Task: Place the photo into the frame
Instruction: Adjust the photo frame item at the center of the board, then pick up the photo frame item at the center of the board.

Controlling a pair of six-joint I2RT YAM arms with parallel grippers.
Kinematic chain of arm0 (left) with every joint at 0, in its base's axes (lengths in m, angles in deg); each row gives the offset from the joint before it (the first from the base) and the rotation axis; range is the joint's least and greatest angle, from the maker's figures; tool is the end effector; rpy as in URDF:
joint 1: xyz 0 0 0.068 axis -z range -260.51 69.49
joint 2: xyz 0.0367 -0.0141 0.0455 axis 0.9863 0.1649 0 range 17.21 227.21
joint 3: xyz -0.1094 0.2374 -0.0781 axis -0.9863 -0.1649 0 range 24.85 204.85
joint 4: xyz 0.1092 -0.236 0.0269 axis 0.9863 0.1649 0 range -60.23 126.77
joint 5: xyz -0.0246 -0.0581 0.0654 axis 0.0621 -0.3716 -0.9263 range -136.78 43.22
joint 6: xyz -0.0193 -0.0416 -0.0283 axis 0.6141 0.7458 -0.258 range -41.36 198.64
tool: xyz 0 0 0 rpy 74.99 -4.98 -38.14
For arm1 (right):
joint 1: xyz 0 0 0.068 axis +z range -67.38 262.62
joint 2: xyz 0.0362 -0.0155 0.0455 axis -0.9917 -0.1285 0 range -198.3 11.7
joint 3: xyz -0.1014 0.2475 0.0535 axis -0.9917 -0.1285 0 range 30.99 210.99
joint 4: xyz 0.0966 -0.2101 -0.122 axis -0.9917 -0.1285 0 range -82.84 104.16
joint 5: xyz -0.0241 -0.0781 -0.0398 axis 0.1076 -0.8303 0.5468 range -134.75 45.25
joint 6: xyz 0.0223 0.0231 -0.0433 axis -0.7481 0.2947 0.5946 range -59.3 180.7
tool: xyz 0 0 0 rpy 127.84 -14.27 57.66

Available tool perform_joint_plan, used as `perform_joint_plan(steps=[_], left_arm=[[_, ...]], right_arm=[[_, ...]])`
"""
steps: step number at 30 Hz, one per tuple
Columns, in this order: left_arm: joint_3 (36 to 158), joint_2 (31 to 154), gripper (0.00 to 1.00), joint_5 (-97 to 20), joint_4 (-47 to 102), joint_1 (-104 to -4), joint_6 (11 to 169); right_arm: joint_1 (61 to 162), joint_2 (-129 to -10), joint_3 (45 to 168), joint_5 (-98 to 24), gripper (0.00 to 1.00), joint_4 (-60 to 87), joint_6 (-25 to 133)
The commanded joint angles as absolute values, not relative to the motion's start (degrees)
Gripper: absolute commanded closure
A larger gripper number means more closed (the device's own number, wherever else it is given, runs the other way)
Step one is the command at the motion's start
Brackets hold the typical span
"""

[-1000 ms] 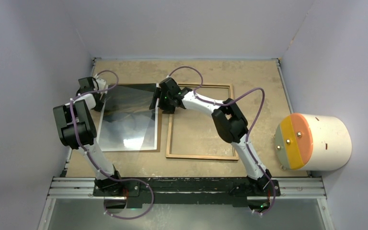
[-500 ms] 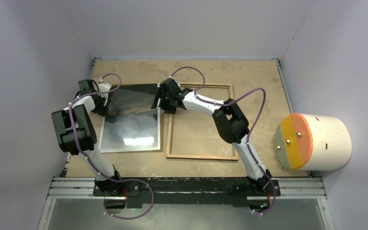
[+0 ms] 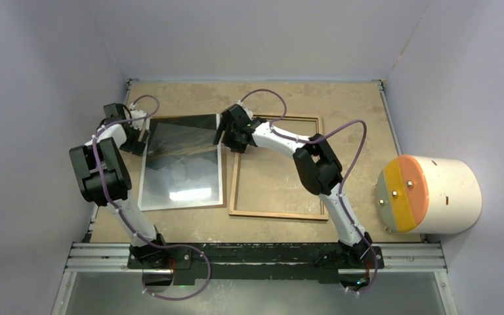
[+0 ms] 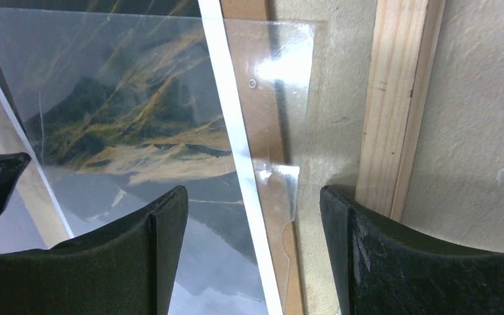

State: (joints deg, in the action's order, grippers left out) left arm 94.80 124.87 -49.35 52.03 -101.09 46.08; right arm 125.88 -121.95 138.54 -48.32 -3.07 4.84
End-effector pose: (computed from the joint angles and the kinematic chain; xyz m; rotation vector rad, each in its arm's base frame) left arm 0.3602 0.1371 0.1679 0.2625 2.6549 0.3737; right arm 0.3862 0.3605 0.1755 0.3031 2.4440 0.7589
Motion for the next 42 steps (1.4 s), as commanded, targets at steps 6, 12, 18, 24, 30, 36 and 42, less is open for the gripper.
perform_joint_plan(steps=[6,12,18,24,30,36,42], left_arm=[[92.1,128.0,0.20,-49.9,49.8,-100.4,48.5],[88.8,128.4,0.20,-45.6,50.9,-98.5,49.0],[85.4,128.8,0.22,-41.9,52.3,-96.3,48.5],[84.9,128.6,0.22,-42.3,52.4,-96.0,47.8],[84.9,128.2,0.22,-43.8,52.3,-95.9,47.1],[84.6,128.2,0.22,-44.7,51.9,-95.8,46.8],[84.4,128.1,0.22,-45.5,51.7,-95.8,46.1]], right_arm=[[124.7,-125.5,139.6,-48.9,0.24,-7.3,3.9],[124.0,-124.6,135.7,-38.6,0.24,5.1,-1.7],[123.2,-120.3,130.7,-32.9,0.26,16.7,-5.9],[123.1,-116.7,130.0,-33.1,0.30,20.5,-6.3],[123.7,-113.4,130.0,-35.9,0.32,19.9,-2.0],[124.7,-111.5,130.2,-36.1,0.33,20.3,1.4],[125.0,-111.4,130.5,-33.5,0.34,22.0,2.9]])
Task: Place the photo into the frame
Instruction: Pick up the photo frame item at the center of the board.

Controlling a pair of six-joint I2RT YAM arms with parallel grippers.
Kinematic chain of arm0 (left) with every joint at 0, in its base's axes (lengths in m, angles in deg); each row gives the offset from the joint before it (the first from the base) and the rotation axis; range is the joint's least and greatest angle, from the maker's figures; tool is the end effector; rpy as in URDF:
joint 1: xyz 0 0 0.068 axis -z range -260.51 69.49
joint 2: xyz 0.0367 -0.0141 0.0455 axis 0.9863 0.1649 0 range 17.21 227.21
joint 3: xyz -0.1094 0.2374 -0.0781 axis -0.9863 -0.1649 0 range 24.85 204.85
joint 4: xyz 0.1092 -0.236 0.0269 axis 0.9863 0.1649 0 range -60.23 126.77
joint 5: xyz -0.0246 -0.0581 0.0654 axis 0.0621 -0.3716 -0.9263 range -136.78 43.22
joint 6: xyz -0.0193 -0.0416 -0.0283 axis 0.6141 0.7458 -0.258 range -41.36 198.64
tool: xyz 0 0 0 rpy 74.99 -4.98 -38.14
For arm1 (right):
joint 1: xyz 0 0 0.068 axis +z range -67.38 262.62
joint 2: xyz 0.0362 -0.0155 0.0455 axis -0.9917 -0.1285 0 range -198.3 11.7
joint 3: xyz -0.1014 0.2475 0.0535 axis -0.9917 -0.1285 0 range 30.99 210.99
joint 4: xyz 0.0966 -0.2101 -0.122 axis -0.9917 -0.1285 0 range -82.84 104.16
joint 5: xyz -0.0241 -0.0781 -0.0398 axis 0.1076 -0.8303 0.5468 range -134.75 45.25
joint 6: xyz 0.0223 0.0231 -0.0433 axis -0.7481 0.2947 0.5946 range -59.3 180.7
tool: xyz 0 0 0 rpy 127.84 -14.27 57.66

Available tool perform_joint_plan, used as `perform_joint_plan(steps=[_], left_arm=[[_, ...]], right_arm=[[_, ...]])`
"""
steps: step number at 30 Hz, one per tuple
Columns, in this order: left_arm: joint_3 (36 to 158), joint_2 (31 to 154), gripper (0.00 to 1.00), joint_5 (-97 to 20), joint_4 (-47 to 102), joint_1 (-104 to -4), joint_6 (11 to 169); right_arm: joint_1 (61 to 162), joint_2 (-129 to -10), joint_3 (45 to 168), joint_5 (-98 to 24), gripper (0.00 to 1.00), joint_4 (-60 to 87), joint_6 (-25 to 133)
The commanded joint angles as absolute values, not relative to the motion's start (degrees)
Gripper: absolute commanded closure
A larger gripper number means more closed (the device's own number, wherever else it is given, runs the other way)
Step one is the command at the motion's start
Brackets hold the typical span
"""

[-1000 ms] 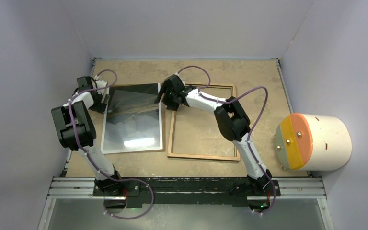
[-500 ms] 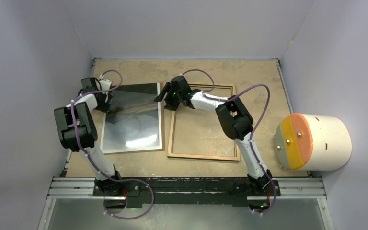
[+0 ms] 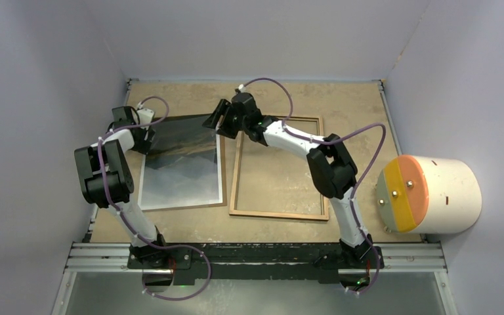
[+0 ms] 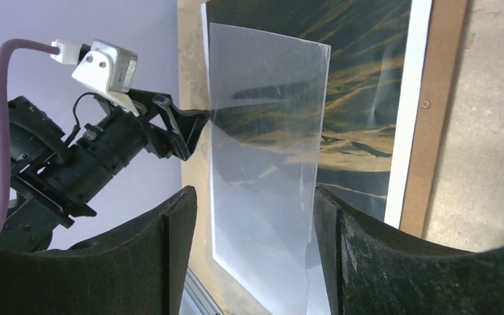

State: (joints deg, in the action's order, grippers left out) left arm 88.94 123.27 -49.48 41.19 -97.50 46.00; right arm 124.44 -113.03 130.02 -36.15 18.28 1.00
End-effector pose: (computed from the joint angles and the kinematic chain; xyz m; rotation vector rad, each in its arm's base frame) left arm 0.3635 0.1129 0.1601 0.3276 2.5294 0.4087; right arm 0.3830 0.3499 0.2381 0.2289 2.1726 1.2528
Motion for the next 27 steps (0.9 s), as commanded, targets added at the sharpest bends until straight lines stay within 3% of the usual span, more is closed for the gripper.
perform_joint_plan(steps=[1,7,12,15,19,27], left_arm=[[84.4,128.1,0.22,-45.6,51.9,-95.8,46.0],[85.0,127.9,0.22,-45.0,52.6,-95.8,46.0],[85.9,127.6,0.22,-44.8,53.4,-96.2,45.6],[87.0,127.7,0.22,-44.5,54.6,-96.7,45.4],[90.0,127.2,0.22,-44.7,56.9,-97.7,44.4],[99.2,123.3,0.19,-46.6,63.0,-98.9,40.9]], right_arm=[[125.0,-111.5,130.1,-32.7,0.34,23.7,2.5],[125.0,-114.6,130.8,-27.4,0.35,29.2,0.8],[125.0,-116.4,130.6,-25.6,0.60,31.4,0.1],[124.9,-117.4,131.4,-23.7,0.67,30.9,0.4],[123.5,-117.4,132.8,-22.6,1.00,28.8,1.7],[111.0,-105.1,123.7,-12.7,1.00,22.7,6.5]])
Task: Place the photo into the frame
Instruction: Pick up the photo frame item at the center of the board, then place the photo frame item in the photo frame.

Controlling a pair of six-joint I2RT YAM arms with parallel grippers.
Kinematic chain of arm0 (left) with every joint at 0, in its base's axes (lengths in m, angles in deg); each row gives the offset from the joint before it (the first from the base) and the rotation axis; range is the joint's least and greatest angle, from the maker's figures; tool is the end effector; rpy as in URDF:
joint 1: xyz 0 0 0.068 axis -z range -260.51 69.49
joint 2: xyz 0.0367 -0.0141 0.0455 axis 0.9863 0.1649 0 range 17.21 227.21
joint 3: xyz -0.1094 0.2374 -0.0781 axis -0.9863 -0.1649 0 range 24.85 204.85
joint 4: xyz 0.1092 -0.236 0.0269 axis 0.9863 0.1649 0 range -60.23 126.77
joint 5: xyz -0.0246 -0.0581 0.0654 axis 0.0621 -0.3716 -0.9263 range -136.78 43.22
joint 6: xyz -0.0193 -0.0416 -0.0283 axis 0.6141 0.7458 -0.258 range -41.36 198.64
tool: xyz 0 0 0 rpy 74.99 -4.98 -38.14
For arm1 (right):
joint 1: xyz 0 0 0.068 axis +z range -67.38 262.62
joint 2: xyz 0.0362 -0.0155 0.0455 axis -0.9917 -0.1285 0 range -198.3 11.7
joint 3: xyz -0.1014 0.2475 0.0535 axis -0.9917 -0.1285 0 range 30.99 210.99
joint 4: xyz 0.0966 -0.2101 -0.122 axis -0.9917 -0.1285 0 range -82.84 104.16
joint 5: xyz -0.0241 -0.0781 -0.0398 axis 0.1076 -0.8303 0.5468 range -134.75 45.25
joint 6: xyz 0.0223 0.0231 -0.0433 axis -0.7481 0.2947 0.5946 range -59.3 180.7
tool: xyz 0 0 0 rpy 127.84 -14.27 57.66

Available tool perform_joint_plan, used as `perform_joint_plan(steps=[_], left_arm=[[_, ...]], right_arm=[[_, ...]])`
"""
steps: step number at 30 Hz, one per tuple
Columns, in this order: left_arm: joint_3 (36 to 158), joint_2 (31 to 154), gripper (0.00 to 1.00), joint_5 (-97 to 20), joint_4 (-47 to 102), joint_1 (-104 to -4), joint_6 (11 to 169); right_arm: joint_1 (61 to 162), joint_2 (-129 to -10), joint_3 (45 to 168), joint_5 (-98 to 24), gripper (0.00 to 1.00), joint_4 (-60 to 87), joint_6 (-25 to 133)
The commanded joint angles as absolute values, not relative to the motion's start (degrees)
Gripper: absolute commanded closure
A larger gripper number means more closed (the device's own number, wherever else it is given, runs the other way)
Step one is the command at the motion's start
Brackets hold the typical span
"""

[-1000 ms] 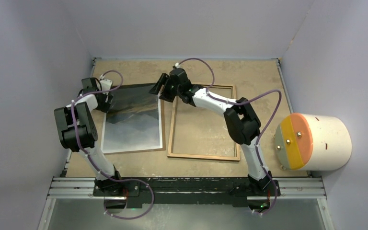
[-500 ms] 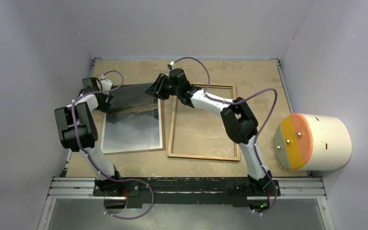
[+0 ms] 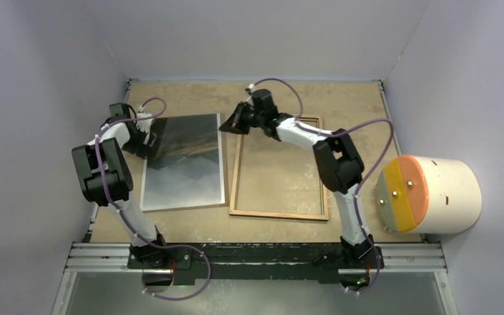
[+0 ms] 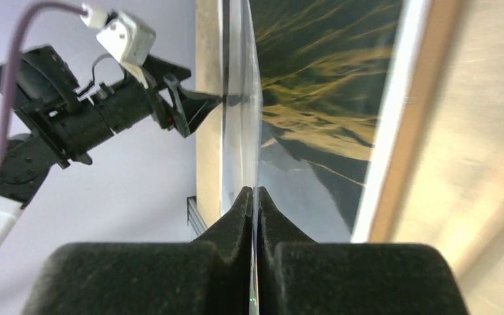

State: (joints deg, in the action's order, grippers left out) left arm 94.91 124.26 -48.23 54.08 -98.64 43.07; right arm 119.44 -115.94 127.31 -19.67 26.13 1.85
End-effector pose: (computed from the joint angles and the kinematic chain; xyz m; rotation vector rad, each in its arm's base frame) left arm 0.3625 0.1198 0.1704 0.3986 2.6557 0.3407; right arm 0.4087 0.3249 0.2113 0.0789 2.1965 1.4648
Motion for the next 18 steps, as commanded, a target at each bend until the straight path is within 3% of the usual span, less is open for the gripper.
perform_joint_plan(steps=[1,4,8,18], left_arm=[[100.5,122.7,0.19,-46.6,64.0,-98.7,41.0],[103.4,121.5,0.19,-46.6,66.0,-95.8,41.5],[103.9,119.9,0.18,-48.7,65.9,-87.3,44.1],[118.8,132.4,0.19,-43.8,64.7,-68.1,58.9]], right_arm=[[109.0,-103.2,122.4,-11.0,1.00,19.7,7.9],[102.9,-97.7,120.7,-9.3,1.00,7.0,15.2],[97.3,-92.7,121.1,-18.4,1.00,-11.6,29.6],[91.8,-90.4,123.2,-34.6,1.00,-28.1,42.2]])
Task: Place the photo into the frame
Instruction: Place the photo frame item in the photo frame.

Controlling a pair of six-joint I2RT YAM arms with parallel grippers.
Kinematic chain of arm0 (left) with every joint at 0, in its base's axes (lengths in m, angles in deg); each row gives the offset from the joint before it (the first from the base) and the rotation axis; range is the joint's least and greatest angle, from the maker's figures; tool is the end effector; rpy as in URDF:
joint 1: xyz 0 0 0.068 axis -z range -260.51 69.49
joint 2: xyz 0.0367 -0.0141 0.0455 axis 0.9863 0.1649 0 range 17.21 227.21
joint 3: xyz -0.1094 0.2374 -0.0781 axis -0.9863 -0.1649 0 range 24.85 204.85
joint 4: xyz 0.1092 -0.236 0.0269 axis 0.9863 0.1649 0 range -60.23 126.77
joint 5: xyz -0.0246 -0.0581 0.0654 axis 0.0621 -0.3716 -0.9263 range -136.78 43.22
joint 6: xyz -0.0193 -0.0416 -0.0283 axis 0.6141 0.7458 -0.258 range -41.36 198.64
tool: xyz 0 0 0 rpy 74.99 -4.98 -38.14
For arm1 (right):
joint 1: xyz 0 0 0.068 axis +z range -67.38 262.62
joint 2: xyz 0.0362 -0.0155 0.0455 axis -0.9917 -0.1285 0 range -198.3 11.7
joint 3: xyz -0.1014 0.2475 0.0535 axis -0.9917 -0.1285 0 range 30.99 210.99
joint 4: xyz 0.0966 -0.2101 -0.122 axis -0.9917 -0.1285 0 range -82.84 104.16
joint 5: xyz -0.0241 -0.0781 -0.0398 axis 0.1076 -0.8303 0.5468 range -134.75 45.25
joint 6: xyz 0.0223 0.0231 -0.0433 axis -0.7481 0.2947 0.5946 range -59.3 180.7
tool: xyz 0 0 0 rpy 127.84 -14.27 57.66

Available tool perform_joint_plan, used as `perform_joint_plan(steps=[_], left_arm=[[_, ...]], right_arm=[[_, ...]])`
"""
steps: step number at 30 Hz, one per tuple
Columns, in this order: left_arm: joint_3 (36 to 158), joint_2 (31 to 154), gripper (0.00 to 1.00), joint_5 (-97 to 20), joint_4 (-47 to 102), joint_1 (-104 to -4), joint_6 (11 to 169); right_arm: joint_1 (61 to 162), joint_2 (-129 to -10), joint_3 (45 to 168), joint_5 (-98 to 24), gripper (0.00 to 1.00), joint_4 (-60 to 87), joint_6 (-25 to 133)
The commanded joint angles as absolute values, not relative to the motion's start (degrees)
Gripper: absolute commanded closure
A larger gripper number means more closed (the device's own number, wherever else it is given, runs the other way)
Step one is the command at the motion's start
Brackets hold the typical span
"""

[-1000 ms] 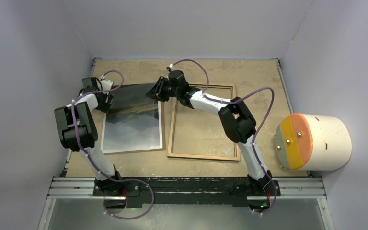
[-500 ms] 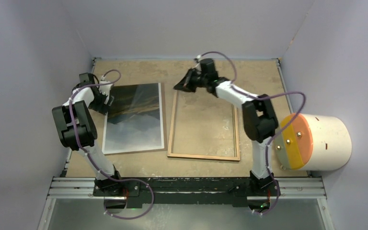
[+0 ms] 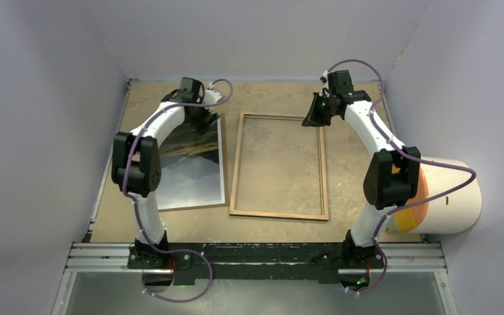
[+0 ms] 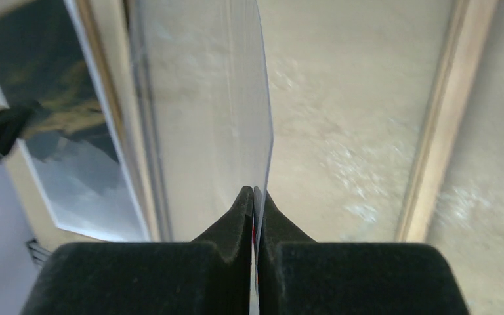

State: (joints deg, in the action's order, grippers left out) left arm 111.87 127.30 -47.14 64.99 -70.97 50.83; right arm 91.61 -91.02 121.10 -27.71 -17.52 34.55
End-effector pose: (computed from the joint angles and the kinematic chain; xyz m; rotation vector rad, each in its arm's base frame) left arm 0.4115 -0.0688 0.2275 0.8282 2.4574 0.1250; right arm 0.4010 0.0741 0.3006 0.2073 2.3852 0.6454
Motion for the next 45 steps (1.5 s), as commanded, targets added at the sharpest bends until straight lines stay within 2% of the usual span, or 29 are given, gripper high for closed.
perform_joint_plan(steps=[1,6,10,16,23,31,36,45], left_arm=[[120.0,133.4,0.19,-42.9,64.3,-67.0,59.9],[121.2,135.7,0.19,-41.5,61.6,-62.7,63.0],[116.5,135.4,0.19,-41.0,57.6,-60.7,64.6],[112.1,136.4,0.19,-46.0,54.2,-58.6,63.2],[104.3,136.3,0.20,-55.1,51.0,-57.3,55.7],[92.8,129.1,0.19,-60.5,48.5,-59.5,42.2],[95.3,127.1,0.19,-59.7,50.4,-61.1,41.9],[106.7,127.5,0.19,-44.9,61.5,-60.4,52.4]], right_arm=[[91.6,-89.9,122.5,-34.7,1.00,-28.1,42.4],[90.2,-88.7,121.4,-35.7,1.00,-29.0,43.2],[89.4,-89.5,123.1,-34.7,1.00,-29.2,43.1],[89.3,-93.9,128.6,-32.2,1.00,-30.9,43.1],[89.4,-94.9,128.5,-31.6,1.00,-30.6,42.6],[89.4,-95.4,128.2,-30.2,1.00,-30.2,43.0],[89.4,-96.2,128.6,-27.3,1.00,-29.8,43.0],[89.4,-99.1,125.1,-23.1,1.00,-26.4,42.5]])
